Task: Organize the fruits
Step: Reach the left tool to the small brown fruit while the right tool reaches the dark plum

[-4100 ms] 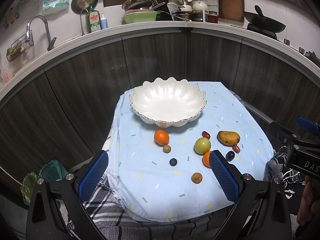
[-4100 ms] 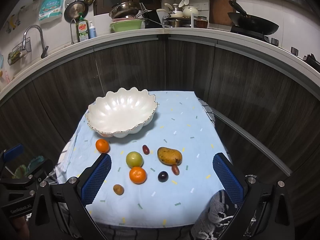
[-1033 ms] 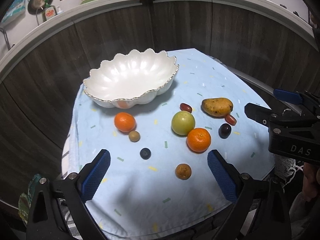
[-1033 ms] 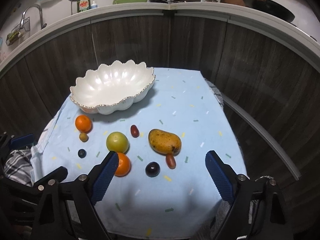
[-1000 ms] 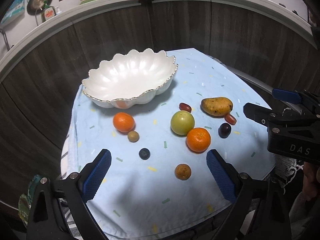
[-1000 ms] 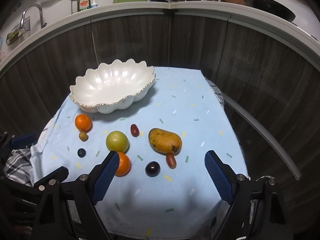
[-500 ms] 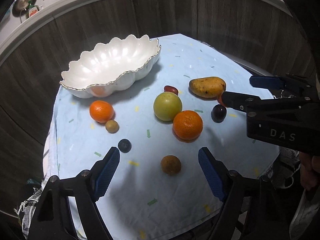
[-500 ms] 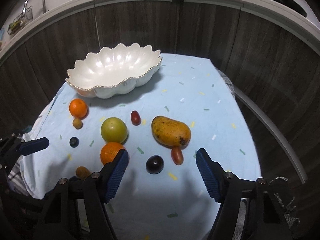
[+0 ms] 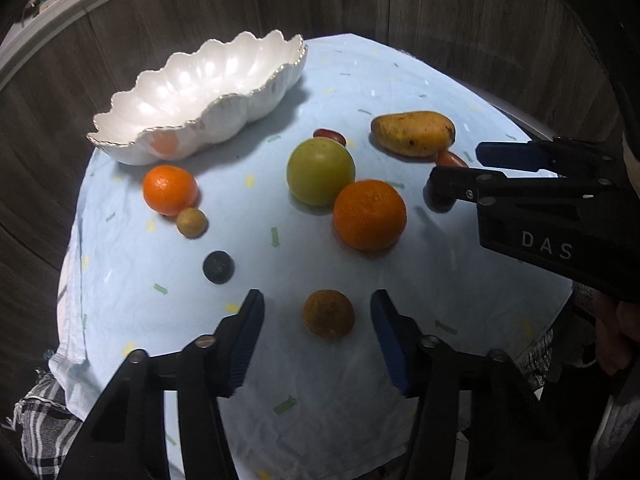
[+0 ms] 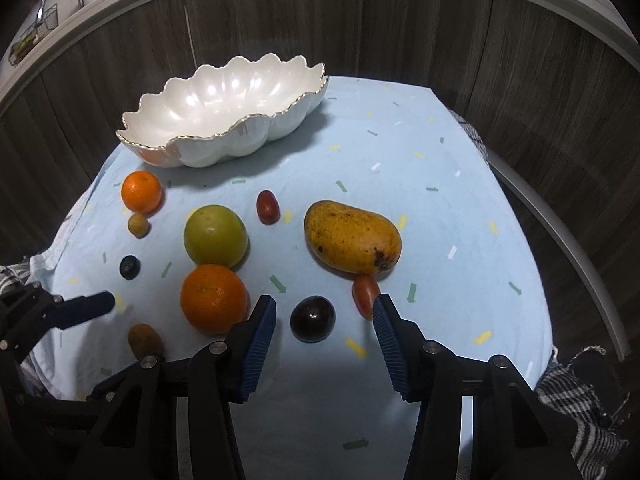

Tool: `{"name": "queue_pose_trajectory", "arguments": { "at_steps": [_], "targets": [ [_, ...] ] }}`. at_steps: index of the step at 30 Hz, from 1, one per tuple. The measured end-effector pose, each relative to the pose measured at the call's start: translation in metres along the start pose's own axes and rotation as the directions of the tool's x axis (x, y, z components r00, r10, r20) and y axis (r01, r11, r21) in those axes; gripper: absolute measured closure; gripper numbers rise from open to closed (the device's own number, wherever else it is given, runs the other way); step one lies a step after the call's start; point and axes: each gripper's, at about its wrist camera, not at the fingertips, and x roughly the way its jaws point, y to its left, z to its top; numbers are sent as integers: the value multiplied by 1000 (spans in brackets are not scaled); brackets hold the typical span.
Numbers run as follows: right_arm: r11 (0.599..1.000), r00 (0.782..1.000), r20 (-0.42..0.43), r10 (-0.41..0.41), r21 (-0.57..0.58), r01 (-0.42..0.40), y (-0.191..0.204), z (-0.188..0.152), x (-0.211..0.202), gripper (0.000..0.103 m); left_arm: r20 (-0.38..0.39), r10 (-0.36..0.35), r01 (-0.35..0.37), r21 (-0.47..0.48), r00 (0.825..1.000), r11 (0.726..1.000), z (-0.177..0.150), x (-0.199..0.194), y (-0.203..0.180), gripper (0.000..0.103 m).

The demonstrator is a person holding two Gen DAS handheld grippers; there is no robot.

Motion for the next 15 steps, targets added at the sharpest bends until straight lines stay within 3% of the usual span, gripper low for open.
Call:
{"name": "queue_pose_trajectory", "arguments": {
  "at_steps": [15],
  "targets": [
    [1000, 999, -43, 13, 1, -13, 2, -2, 16, 62, -35, -18, 19, 7, 999, 1000, -3, 12, -2, 68]
  ]
}}
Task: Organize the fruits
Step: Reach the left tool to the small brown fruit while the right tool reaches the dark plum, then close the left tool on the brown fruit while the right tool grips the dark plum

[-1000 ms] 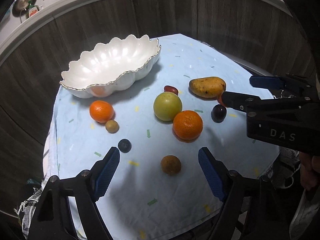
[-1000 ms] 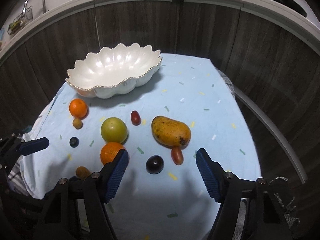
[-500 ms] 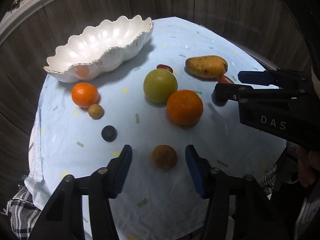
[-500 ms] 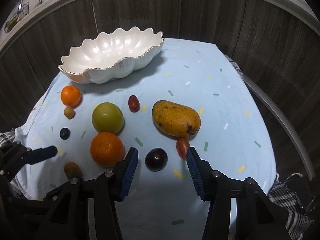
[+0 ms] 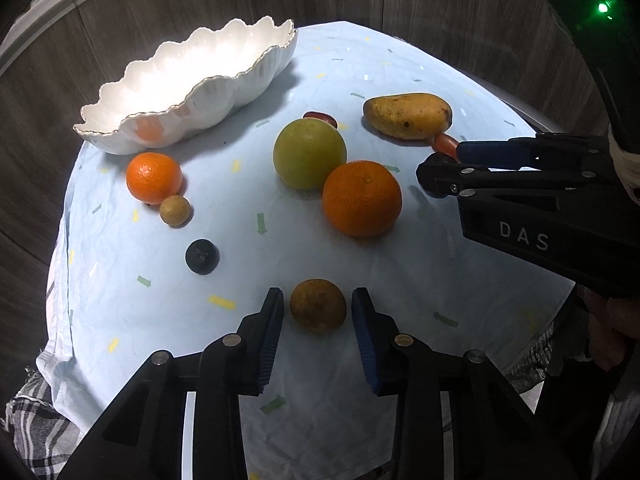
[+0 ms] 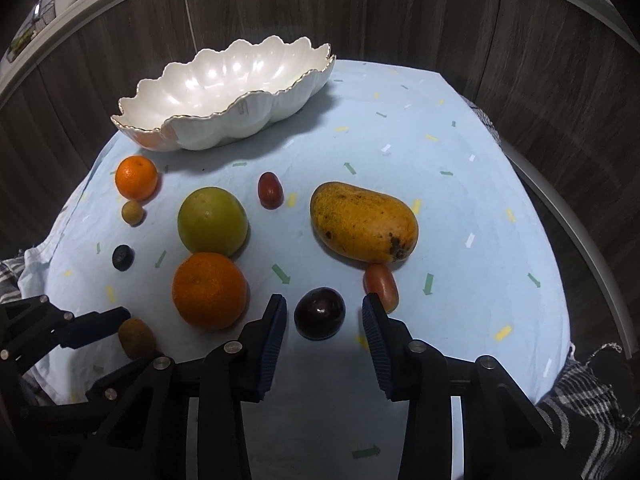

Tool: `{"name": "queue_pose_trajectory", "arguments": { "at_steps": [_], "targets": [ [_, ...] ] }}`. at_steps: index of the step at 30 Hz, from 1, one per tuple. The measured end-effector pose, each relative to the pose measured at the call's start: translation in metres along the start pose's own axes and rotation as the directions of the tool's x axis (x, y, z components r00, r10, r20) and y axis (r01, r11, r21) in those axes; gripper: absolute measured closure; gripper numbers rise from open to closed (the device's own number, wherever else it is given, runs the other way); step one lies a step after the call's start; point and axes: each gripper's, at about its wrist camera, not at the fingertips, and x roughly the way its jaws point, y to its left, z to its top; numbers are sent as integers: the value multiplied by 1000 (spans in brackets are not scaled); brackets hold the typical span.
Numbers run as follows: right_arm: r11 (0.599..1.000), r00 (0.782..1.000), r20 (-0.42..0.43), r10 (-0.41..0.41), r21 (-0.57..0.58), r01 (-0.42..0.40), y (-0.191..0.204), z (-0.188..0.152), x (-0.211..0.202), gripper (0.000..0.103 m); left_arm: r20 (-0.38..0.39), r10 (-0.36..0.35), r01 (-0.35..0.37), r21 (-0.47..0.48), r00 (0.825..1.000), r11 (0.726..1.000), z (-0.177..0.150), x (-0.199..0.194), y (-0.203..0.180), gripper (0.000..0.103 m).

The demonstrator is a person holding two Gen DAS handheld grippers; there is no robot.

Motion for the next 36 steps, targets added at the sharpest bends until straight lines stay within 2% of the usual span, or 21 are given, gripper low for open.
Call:
{"name": "queue_pose_trajectory", "arguments": {
  "at_steps": [10, 21, 36],
  "targets": [
    [1000, 999, -34, 14, -3, -15, 0, -2, 12, 74, 4, -11, 11, 6, 1000, 1000, 0, 2, -2, 75],
    [1000, 1000, -9, 16, 5, -15, -1, -1, 4, 75, 13, -18, 18, -8, 1000, 1000, -1, 0, 0, 77],
    [999, 998, 62, 2, -33, 0, 8, 7, -27, 75, 107, 15, -11, -35, 994, 999, 6, -28, 7, 77]
  ]
}}
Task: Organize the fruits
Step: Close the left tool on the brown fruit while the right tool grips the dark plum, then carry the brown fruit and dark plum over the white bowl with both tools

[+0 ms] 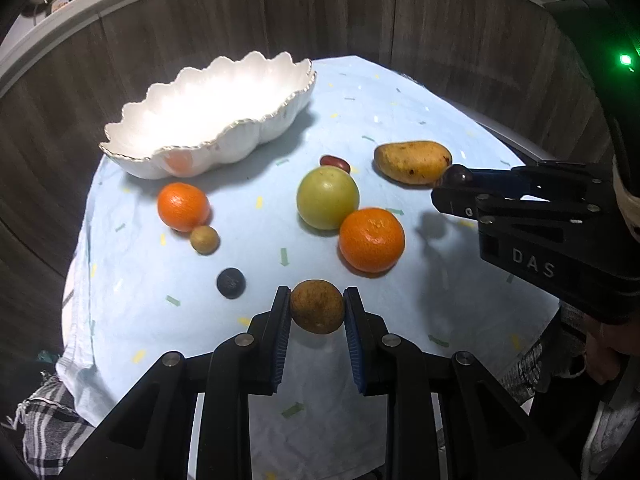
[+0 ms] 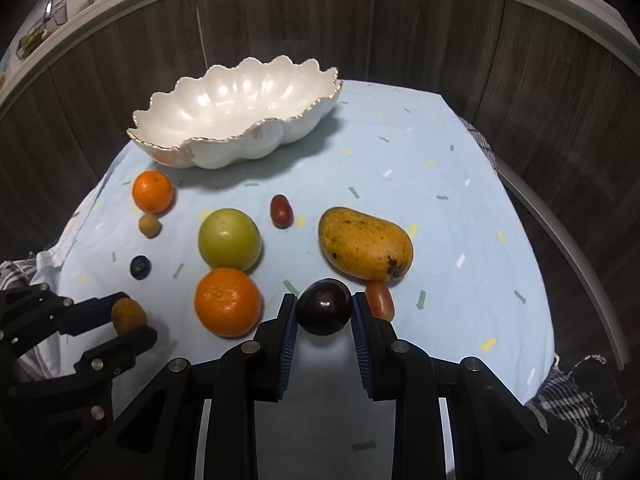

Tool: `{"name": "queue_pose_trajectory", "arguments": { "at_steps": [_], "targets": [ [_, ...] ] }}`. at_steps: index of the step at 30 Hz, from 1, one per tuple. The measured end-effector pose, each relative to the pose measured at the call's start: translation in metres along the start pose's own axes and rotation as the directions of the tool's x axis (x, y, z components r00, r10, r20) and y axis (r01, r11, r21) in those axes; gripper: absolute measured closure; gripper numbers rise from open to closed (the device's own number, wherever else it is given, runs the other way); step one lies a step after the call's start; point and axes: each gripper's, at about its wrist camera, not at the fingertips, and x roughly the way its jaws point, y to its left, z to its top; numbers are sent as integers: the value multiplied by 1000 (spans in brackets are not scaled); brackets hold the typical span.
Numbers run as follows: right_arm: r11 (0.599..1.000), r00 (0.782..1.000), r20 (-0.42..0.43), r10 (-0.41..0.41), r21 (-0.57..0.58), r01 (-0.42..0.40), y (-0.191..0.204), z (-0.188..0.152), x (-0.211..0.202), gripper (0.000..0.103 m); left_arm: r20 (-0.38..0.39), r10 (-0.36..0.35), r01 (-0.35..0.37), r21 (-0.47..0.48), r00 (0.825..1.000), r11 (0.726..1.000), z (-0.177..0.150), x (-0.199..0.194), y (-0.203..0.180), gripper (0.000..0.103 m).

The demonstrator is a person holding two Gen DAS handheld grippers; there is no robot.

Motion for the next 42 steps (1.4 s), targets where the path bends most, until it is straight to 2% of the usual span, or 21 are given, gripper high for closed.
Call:
{"name": "queue_pose_trajectory", "arguments": {
  "at_steps": [18, 33, 42],
  "targets": [
    [999, 998, 56, 29, 12, -29, 10, 30, -28, 75, 71, 70, -66, -65, 995, 996, 28, -29, 28, 77],
    [999, 990, 135, 49, -3, -49, 19, 90, -33, 75, 142, 130, -110, -141, 981, 984, 77, -43, 72, 77],
    [998, 986, 154, 58, -23, -55, 27, 126, -21, 75, 152, 142, -113, -184, 978, 976, 102, -39, 101, 77]
  ]
}}
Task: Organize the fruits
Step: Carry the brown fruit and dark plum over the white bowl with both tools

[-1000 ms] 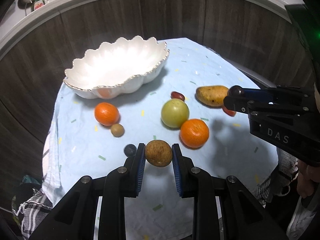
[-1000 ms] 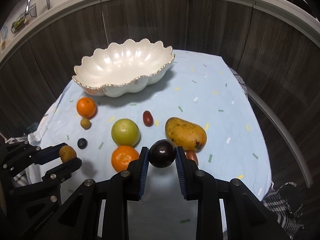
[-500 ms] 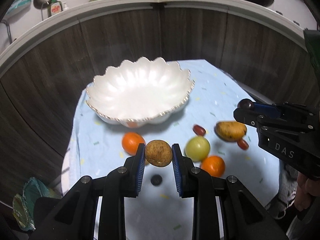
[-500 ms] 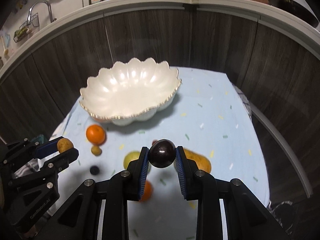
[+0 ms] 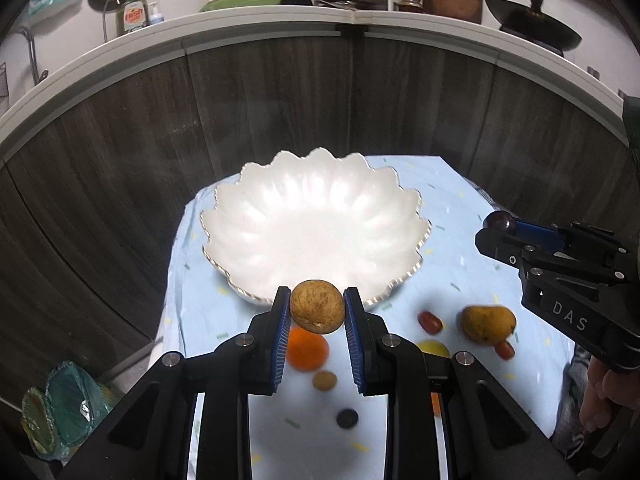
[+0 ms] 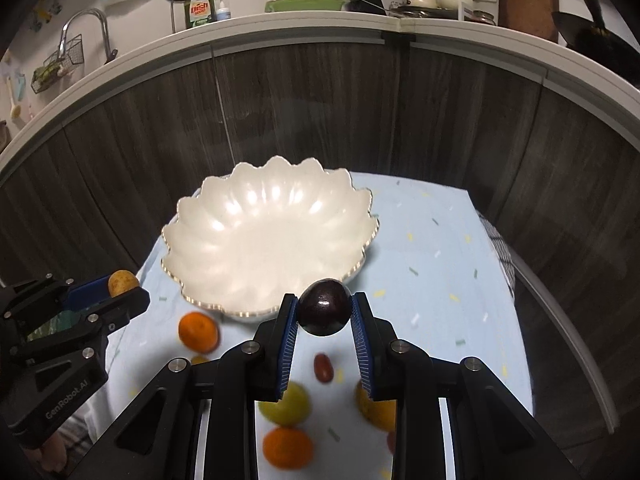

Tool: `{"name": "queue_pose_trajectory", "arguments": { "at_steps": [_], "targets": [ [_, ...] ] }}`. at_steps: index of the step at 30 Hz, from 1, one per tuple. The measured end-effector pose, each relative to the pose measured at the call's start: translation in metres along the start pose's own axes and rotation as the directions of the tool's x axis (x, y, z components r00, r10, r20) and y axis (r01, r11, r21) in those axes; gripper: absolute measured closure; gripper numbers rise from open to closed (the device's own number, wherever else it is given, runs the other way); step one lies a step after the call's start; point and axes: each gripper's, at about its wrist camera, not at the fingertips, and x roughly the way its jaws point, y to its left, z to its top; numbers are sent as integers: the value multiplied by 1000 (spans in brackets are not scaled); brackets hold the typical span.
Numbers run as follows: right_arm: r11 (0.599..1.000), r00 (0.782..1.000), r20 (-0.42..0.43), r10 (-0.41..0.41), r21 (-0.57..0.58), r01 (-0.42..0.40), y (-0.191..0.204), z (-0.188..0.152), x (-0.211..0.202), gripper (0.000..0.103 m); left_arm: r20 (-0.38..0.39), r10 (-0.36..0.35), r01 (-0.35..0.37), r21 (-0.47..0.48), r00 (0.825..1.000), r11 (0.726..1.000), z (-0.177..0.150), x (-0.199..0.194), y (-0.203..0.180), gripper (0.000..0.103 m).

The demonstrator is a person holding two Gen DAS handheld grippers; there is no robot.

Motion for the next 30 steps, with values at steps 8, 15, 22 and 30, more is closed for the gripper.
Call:
{"name": "queue_pose_trajectory", "arguments": {
  "at_steps": [8, 15, 22, 30],
  "targets": [
    [1000, 1000, 0, 13, 13, -13, -2, 26, 19, 75, 24, 16, -15, -28, 1000, 999, 25, 13, 16, 77],
    [999, 1000, -25, 13, 32, -13, -8, 44, 42, 75, 29, 20, -19, -42, 999, 999, 43, 31, 27, 77],
    [1000, 998, -61, 12, 28, -11, -10, 56, 68, 75, -4, 24, -24, -65, 1000, 998, 54, 56, 37, 77],
    [999, 992, -126, 22, 44, -17, -13, 57, 98, 75, -61, 22, -27, -85, 998, 996, 56, 83, 46, 76]
  ]
}}
